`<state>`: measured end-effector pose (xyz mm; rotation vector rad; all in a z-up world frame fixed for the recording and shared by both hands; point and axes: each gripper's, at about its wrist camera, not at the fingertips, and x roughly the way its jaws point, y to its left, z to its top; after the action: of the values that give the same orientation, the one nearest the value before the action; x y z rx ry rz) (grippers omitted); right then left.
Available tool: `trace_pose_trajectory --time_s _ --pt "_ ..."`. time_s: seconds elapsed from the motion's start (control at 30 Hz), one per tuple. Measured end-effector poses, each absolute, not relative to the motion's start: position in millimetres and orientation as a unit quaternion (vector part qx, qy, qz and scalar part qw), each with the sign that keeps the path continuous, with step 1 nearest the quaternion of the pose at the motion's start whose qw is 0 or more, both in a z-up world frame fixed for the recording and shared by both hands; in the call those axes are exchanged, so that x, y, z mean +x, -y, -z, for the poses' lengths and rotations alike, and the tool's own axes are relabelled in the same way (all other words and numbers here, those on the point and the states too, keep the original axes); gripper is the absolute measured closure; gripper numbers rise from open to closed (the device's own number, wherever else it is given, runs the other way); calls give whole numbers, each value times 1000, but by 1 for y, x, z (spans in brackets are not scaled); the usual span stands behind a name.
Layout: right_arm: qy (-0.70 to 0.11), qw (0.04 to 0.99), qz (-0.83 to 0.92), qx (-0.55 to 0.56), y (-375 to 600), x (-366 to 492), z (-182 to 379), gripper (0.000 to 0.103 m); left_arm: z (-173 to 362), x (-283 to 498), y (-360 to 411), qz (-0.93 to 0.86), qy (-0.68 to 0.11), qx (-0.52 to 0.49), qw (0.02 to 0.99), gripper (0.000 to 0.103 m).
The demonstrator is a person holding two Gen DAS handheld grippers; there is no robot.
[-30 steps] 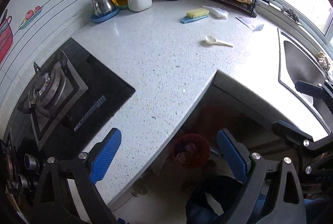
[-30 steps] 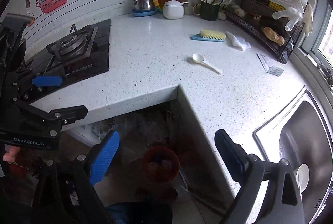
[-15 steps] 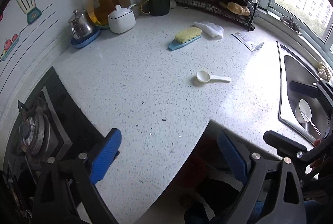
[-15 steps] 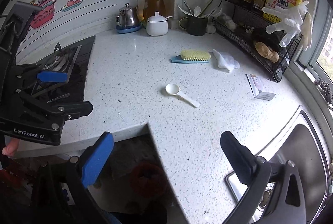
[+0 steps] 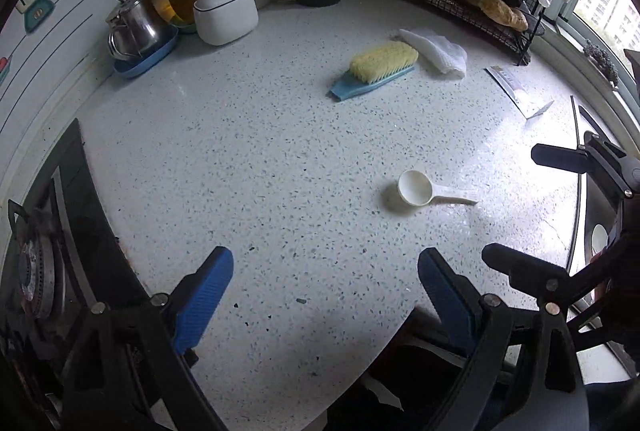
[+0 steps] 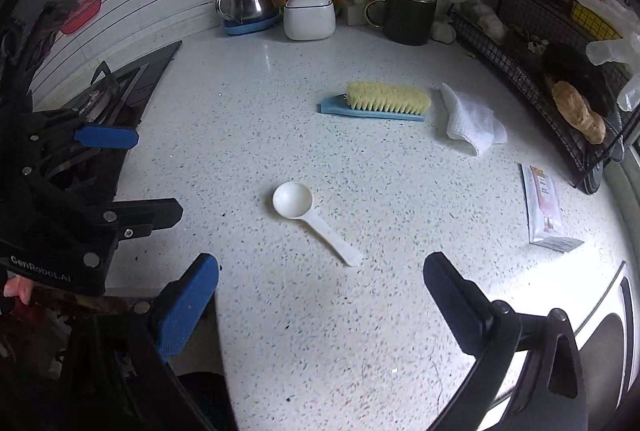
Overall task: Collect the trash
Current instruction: 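Grasp the white measuring spoon with the right gripper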
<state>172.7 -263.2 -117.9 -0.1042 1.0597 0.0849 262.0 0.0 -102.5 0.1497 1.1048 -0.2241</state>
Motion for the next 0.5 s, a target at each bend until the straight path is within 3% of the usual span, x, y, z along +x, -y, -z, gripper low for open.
trace_pose_trajectory --time_s 0.4,0.5 --pt "-523 838 -126 -95 263 213 151 1 119 292 -5 83 -553 64 827 11" --pt "-532 830 -139 -98 259 219 159 7 123 296 -6 93 -558 64 822 11"
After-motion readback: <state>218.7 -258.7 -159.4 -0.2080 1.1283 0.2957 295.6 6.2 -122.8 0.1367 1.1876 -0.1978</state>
